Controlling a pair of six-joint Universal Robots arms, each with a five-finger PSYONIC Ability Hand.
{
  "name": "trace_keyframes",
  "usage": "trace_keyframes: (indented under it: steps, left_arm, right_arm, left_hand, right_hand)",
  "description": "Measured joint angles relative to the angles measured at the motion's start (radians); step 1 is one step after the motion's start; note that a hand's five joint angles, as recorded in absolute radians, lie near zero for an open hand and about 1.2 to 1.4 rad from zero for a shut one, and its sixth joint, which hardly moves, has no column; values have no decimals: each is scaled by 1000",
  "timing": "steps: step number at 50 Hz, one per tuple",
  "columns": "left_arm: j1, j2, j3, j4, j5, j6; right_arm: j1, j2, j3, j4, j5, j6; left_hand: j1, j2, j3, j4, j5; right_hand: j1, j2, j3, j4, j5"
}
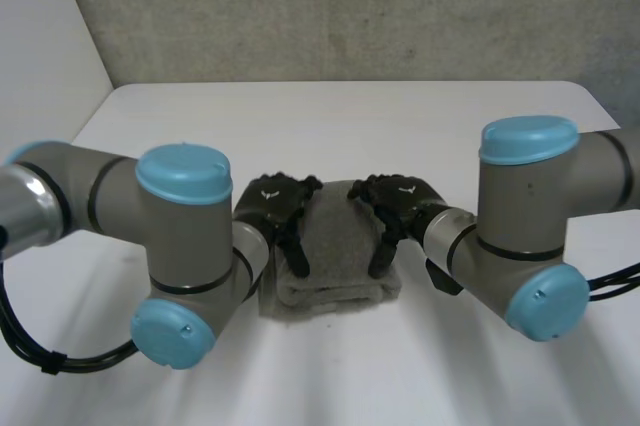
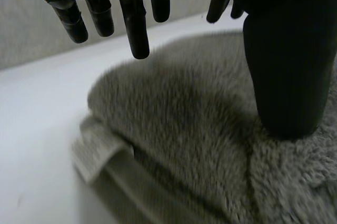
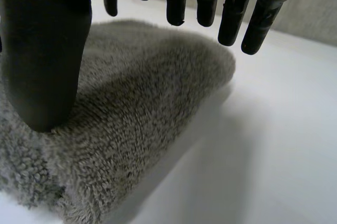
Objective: Fold the towel.
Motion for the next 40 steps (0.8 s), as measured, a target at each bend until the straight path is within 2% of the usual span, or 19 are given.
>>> trace_keyframes:
  steps: [6,12,16,23,32,40]
  left_arm:
    - [5,-52,-12,-9,-49,1]
    - [7,-17,-35,-14,-78,4]
    - [8,60,-37,-15,-80,8]
    - [22,248,-11,-22,-77,21]
    - [147,484,51,-138,-77,54]
    - [207,570,66,-227,-78,54]
  right_arm:
    - [8,68,-58,26,8,-43]
    - [12,36,-67,25,8,-80]
    - [12,-39,-56,22,5,-78]
    - [-21,-248,-33,12,22,-63]
    - [-150,-493,-23,31,147,-52]
    - [-231,-558,-26,117,182,-61]
  left_hand:
    - [0,0,0,0,0]
    - [-3,0,0,0,-1]
    - [-3,0,-2,-2,-1]
    - [-3,0,-2,-3,-1]
    - [-6,0,-6,-5,-1]
    - [-6,0,-6,-5,-1]
  right_hand:
    - [-1,0,0,0,0]
    - [-4,0,0,0,0]
    - [-4,0,0,0,0]
    - [-4,0,0,0,0]
    - [-4,1,0,0,0]
    - [-4,1,0,0,0]
